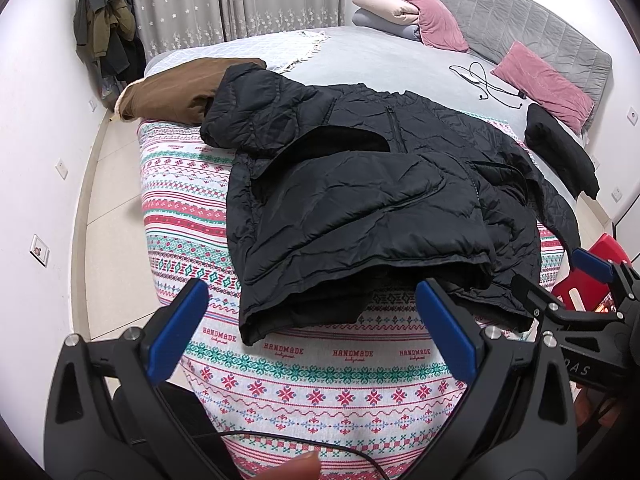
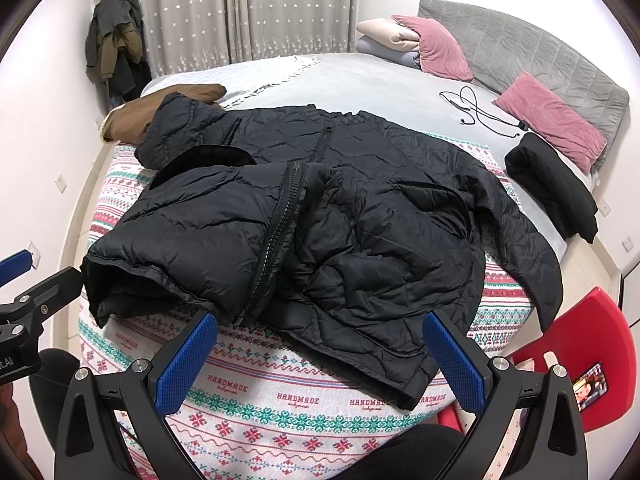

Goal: Fold large clothes

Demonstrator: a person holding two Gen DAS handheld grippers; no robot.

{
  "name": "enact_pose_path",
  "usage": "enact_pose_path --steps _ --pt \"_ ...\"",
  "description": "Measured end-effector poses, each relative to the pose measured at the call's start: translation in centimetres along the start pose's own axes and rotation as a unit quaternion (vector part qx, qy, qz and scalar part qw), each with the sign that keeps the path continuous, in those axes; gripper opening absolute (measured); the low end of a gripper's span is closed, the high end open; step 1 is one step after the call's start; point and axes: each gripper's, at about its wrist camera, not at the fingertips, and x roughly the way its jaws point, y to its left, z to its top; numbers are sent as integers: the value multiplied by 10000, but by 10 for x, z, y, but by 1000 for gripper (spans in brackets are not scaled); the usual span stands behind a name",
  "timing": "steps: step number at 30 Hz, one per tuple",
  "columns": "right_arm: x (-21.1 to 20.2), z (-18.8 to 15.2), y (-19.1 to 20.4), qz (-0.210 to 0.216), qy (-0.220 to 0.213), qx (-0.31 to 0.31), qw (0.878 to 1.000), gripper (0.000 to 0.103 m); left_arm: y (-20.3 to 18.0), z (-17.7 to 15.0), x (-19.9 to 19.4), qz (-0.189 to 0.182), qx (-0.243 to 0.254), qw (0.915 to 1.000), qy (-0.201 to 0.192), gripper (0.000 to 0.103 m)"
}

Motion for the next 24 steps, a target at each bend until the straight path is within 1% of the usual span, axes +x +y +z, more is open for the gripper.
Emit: enact_pose_path --steps 17,20,22,24 --pt "3 -2 -3 33 24 38 10000 103 5 0 0 -33 -57 10000 34 103" --pt "5 0 -4 75 35 -27 10000 103 8 0 3 -207 -53 9997 76 103" --pt "6 2 -7 152 54 -50 9999 103 14 3 3 -477 -70 9988 -30 103" --pt "8 6 -13 204 58 -56 9998 103 26 8 2 -804 -257 9963 -186 103"
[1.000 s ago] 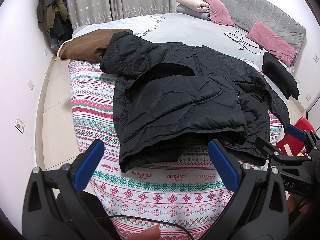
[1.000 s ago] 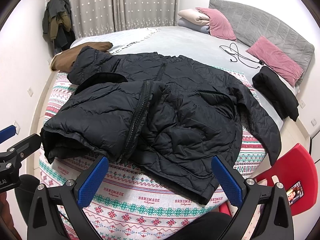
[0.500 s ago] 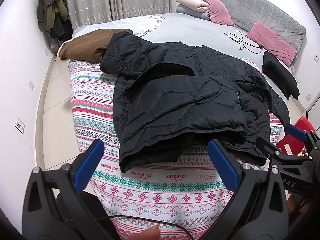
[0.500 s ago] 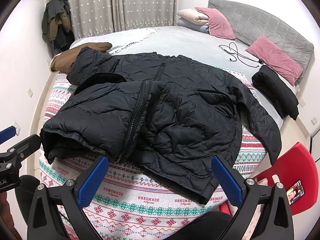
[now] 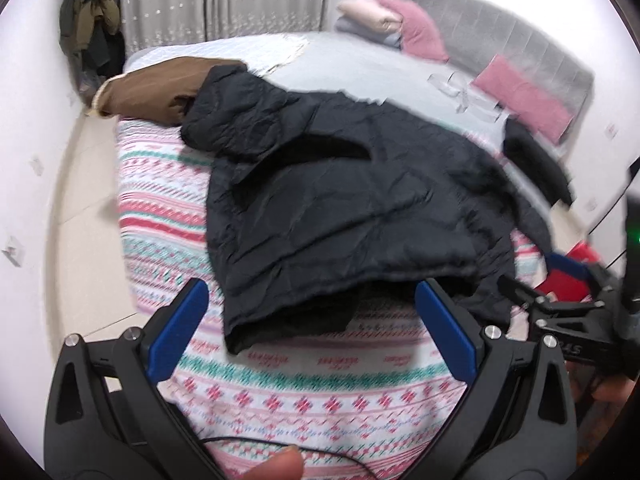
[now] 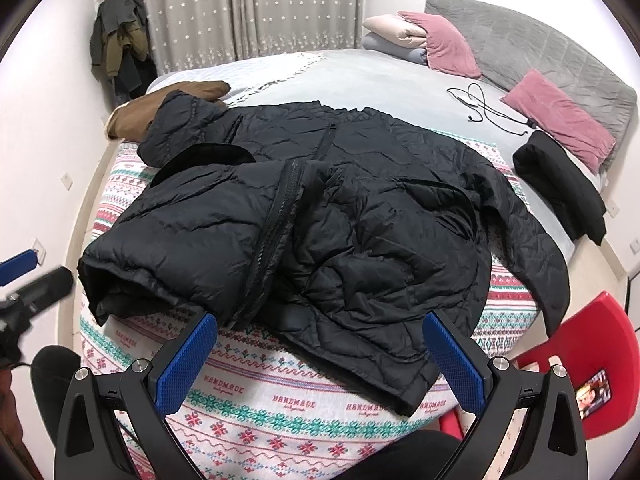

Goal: Fold large clothes
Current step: 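Grasp the black jacket hem with the left tool while the right tool grasps the jacket edge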

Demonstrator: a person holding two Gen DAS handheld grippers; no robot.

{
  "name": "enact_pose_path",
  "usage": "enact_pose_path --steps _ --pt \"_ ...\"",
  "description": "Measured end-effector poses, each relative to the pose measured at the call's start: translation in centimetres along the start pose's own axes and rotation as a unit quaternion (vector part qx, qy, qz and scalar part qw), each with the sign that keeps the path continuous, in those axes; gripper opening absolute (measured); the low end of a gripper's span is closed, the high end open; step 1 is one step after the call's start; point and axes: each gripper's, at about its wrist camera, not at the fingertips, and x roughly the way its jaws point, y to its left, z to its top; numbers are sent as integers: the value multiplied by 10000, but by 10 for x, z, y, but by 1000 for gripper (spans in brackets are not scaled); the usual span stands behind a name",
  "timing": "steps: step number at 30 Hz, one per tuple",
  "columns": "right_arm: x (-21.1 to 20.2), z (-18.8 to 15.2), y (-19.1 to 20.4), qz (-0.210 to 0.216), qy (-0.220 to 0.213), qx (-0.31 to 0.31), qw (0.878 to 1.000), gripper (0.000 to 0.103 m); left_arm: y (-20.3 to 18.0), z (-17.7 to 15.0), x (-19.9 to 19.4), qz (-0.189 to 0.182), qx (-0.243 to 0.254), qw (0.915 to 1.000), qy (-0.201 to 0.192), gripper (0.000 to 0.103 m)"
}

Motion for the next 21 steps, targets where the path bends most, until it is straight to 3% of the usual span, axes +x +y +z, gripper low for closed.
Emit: enact_pose_path --steps 4,8,13,17,21 --pt "7 8 -21 -144 77 -16 9999 103 22 19 2 -51 -218 9997 18 103" --pt "23 14 -50 -134 393 -11 9991 103 45 35 24 -48 90 9991 419 103" --pt "51 13 -97 76 864 342 9956 103 87 39 62 -143 -307 9961 814 103" --pt "76 4 -134 241 1229 821 9887 103 113 27 96 -524 -736 9891 1166 99" --pt "96 -9 -162 486 1442 1329 9794 103 125 8 133 -867 -1094 9760 1673 98"
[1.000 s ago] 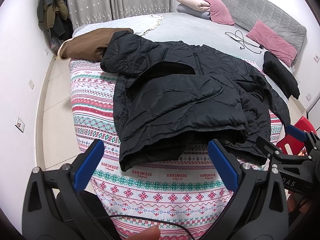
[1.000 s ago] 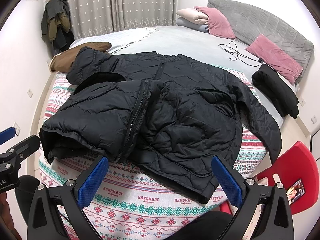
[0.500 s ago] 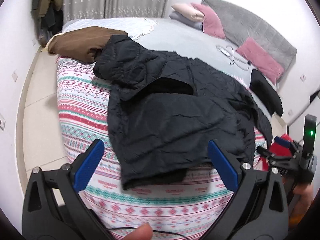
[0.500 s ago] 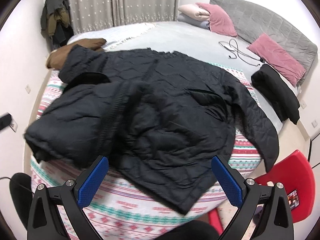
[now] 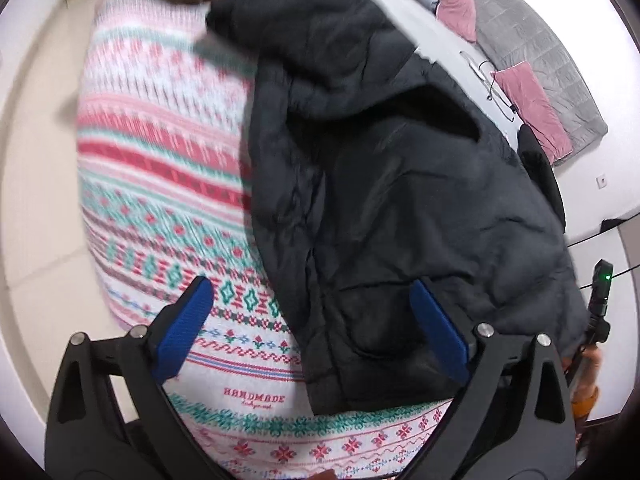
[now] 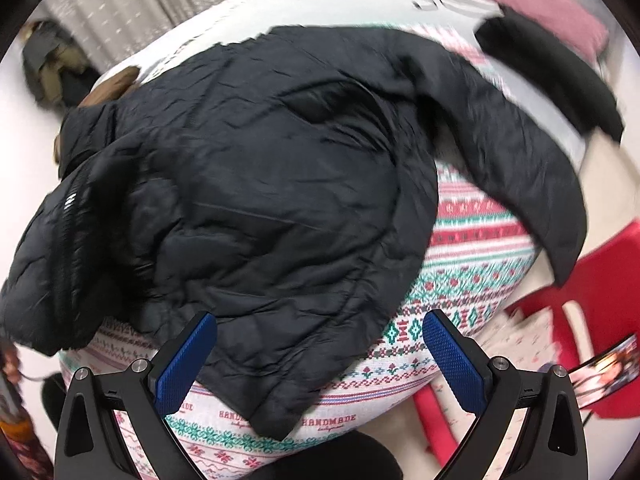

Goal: Fold large clothes
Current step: 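Grasp the black jacket hem with the left tool while the right tool grasps the jacket edge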

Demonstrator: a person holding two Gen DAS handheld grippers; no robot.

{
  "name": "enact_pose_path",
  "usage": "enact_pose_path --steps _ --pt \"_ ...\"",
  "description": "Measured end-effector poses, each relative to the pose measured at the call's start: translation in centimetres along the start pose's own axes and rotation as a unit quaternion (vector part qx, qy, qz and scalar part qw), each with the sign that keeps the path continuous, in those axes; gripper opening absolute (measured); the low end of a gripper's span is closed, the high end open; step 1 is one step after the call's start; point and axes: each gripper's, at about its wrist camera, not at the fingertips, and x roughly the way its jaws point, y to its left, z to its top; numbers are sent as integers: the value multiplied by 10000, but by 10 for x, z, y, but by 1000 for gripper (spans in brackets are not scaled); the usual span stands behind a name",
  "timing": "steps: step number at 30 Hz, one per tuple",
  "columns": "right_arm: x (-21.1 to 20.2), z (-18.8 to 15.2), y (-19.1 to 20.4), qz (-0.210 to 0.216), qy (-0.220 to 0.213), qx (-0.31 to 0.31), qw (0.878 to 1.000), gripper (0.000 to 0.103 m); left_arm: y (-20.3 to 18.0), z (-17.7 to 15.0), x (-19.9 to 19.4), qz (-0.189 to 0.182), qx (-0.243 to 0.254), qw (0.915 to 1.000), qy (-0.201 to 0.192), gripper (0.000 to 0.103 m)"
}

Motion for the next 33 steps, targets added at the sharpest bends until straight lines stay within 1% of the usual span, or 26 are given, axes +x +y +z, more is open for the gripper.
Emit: enact_pose_path --steps 2,3,5,8,9,10,11,12,13,14,15,16,17,18,20,23,24,25,26,27,28,29,30,31,32,33 --pt "8 -2 -7 233 81 169 9996 103 5 -3 15 -129 -125 9996 197 97" --pt "15 -4 -10 420 155 255 9987 102 6 -3 21 -178 -154 9993 280 97" --pt "26 -7 -11 652 303 346 9968 100 4 -8 32 -255 -155 9986 434 96" --pt "48 -14 -8 917 566 447 9932 94 -8 -14 37 -164 86 9989 423 96" --pt "56 -16 -4 943 647 443 9924 92 -13 -16 40 -245 151 9986 454 90" --pt "59 -18 -1 912 652 411 9928 90 -18 -19 42 -345 179 9980 492 82" --pt "61 -19 5 803 613 308 9944 85 -24 -23 44 -431 232 9975 517 81" --pt "60 -20 13 707 563 164 9958 79 -30 -26 44 -449 348 9972 487 70" --pt "58 -20 18 711 538 86 9960 58 -37 -29 45 -485 494 9965 471 50" --pt "55 -19 20 762 524 59 9957 38 -39 -31 45 -522 494 9962 495 43" --pt "51 -17 22 814 493 53 9954 31 -39 -31 43 -536 436 9963 510 27" --pt "47 -16 22 806 465 3 9957 21 -39 -30 40 -544 381 9966 495 15" --pt "41 -15 22 755 426 -74 9962 15 -37 -28 32 -536 312 9972 423 14" --pt "31 -14 21 655 361 -190 9970 13 -38 -27 23 -516 285 9977 341 12" --pt "12 -13 15 515 242 -331 9978 9 -36 -24 -6 -453 319 9985 45 11" --pt "-24 -10 -4 102 -3 -477 9988 9 -30 -22 -48 -295 398 9983 -311 11" --pt "-34 -11 -11 -30 -47 -492 9988 9 -27 -21 -57 -252 419 9983 -318 11" --pt "-43 -12 -19 -215 -62 -514 9984 9 -23 -22 -62 -252 449 9984 -228 11" --pt "-48 -14 -26 -355 22 -524 9980 9 -20 -25 -59 -269 452 9986 -1 11" --pt "-46 -17 -32 -329 228 -531 9978 9 -21 -28 -54 -152 519 9983 204 12" --pt "-41 -14 -29 -375 425 -574 9967 11 -24 -36 -41 152 788 9954 530 15" --pt "-31 -18 -28 -625 742 -718 9927 16 -31 -39 -21 456 1093 9895 831 18" --pt "-20 -24 -28 -927 1016 -860 9868 20 -33 -44 -11 707 1244 9846 1007 29" --pt "-11 -28 -26 -1122 1159 -934 9825 26 -34 -47 -4 911 1322 9810 1088 41" --pt "-5 -31 -26 -1224 1264 -991 9794 31 -39 -46 -3 1081 1443 9787 985 44" --pt "-4 -32 -26 -1251 1251 -992 9792 32 -42 -46 -8 1145 1516 9780 861 48"
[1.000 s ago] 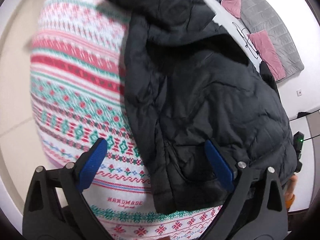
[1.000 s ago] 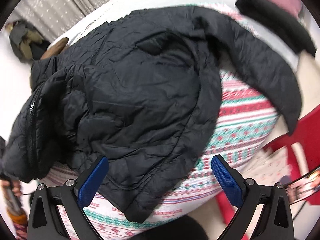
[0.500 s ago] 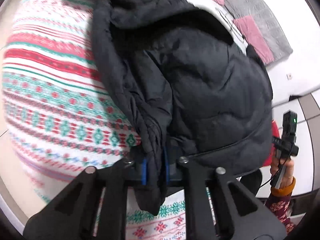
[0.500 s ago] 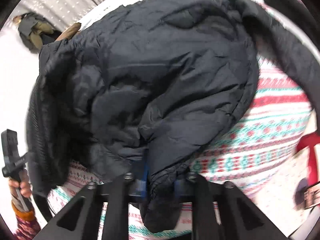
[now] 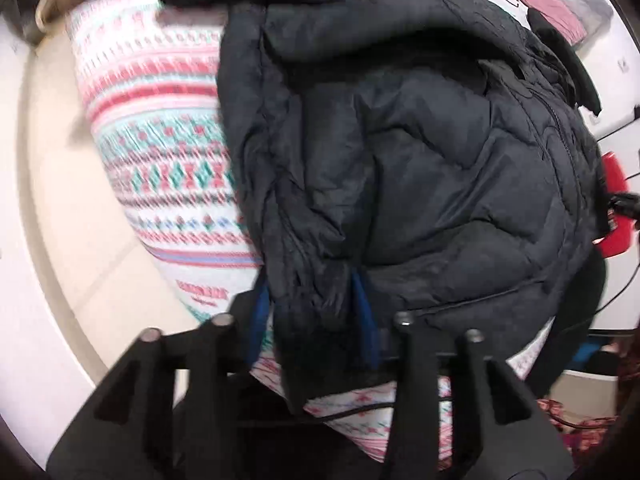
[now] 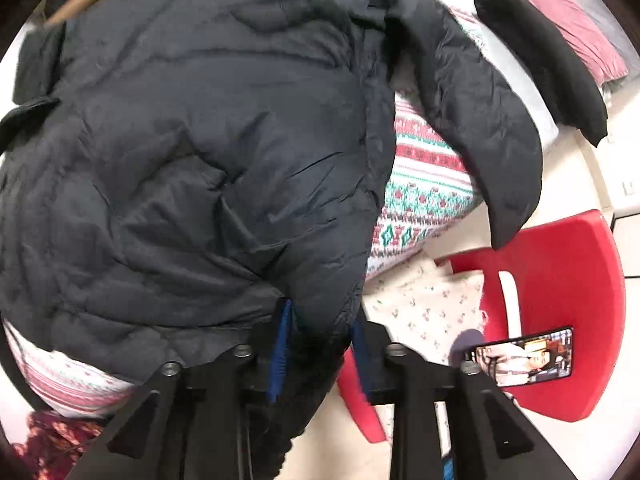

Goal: Fold large clothes

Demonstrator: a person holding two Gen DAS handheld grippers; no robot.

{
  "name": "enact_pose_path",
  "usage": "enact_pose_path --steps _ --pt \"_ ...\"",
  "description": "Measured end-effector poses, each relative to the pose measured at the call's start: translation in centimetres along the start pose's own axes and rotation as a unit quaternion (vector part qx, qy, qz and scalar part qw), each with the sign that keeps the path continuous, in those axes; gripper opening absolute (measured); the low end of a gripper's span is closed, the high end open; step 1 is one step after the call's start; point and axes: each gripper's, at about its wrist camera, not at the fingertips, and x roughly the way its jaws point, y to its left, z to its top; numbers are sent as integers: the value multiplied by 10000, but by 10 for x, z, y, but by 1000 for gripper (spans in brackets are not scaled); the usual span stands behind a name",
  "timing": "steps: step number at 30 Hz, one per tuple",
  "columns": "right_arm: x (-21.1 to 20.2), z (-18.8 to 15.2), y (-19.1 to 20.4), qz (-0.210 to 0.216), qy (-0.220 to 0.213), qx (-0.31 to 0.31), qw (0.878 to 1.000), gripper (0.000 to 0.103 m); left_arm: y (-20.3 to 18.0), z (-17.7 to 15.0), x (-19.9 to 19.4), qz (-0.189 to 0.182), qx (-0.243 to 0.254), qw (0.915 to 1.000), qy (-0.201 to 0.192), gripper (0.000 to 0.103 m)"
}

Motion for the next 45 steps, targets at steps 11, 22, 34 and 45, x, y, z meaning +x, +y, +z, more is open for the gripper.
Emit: enact_pose_path --steps 11,22,34,45 --pt "-87 33 6 422 -1578 263 9862 68 6 53 -61 123 188 9909 -1331 77" --pt "-61 154 73 674 -1757 -1092 9761 70 -65 99 -16 -143 1176 9728 -1992 77" --pt "21 219 21 612 -722 -1520 9839 69 -55 61 41 -403 1665 9822 -776 77" --pt "-23 155 4 1672 -838 -1946 9629 6 -62 66 31 -132 1518 9852 -785 77"
